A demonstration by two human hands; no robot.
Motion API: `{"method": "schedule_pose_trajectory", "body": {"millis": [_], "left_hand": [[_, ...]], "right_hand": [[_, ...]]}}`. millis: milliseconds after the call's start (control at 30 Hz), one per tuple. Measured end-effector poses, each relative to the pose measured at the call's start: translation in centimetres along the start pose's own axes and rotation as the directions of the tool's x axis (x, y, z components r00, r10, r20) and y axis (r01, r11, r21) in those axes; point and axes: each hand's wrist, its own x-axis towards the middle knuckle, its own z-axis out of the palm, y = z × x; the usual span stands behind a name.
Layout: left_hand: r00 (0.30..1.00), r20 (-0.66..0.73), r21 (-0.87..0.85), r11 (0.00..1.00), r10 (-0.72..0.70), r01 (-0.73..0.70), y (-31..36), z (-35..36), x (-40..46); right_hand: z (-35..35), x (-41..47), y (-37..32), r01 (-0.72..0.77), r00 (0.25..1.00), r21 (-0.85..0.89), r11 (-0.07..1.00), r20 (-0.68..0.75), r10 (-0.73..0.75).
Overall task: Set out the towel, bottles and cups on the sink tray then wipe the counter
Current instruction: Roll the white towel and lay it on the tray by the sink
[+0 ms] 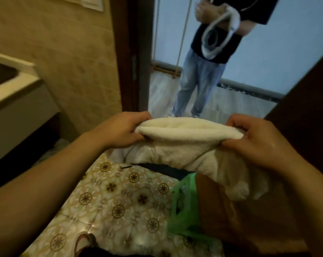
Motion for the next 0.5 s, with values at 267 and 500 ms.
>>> {"method": "schedule_pose_trajectory", "body": {"millis": [267, 500], "left_hand": [[0.921, -0.136, 0.039, 0.927, -0.365, 0.373, -13.5, -10.6, -18.8], [0.8, -0.247, 0.049, 0.817, -0.547, 0.574, -23.5, -19.8, -34.5]], "right_hand": [[14.5, 10.6, -17.7, 0.303, 0.917, 0.067, 0.951, 0.251, -0.31], [26.6, 16.0, -35.2, 0.496, 0.775, 0.13, 0.858, 0.379, -0.506]]}}
